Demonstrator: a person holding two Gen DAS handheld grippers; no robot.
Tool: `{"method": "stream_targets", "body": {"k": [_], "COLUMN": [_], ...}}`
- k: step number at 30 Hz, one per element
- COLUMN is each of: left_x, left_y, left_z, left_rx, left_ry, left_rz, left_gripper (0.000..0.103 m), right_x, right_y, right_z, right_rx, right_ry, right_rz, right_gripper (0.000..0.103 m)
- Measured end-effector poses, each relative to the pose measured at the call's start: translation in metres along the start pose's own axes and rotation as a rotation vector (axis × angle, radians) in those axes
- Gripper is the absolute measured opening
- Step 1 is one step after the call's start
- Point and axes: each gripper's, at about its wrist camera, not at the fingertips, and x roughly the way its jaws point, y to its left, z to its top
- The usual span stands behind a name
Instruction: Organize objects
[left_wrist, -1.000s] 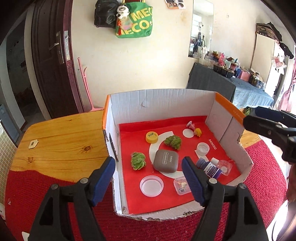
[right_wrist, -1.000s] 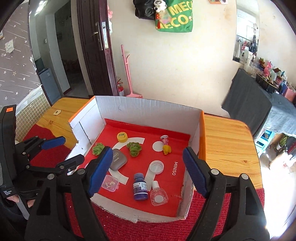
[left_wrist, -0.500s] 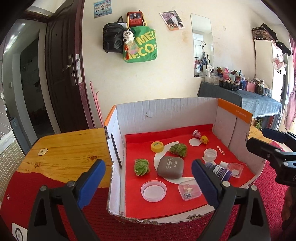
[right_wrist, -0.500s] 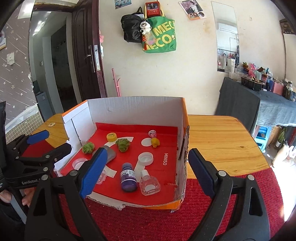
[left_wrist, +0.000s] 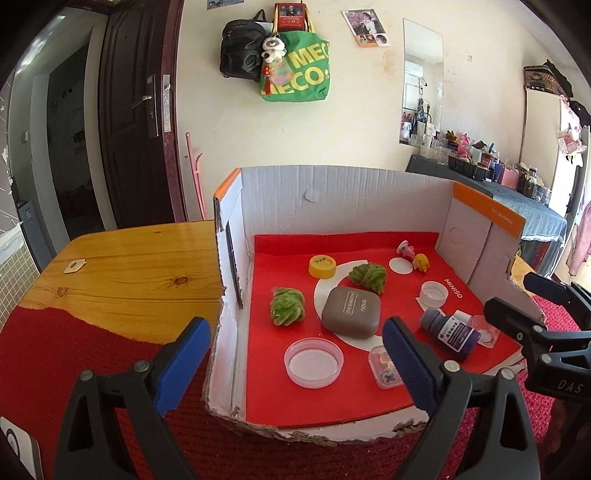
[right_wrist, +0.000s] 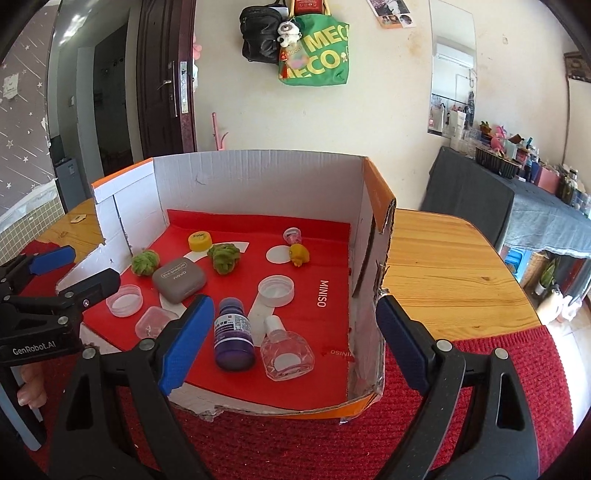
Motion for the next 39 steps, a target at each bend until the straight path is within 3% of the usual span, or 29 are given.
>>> {"method": "stream_targets", "body": {"k": [39], "left_x": [-0.0018], "left_y": [-0.0038], "left_z": [-0.0025], "left_rx": [0.019], "left_ry": [0.004], "left_rz": [-0.012], "left_gripper": [0.096], "right_x": [-0.0003], "right_y": [-0.0103], "right_z": [-0.0043], "right_rx": [0.039], "right_ry": [0.031], "right_rz": [0.002], "right_gripper": [0.099]}}
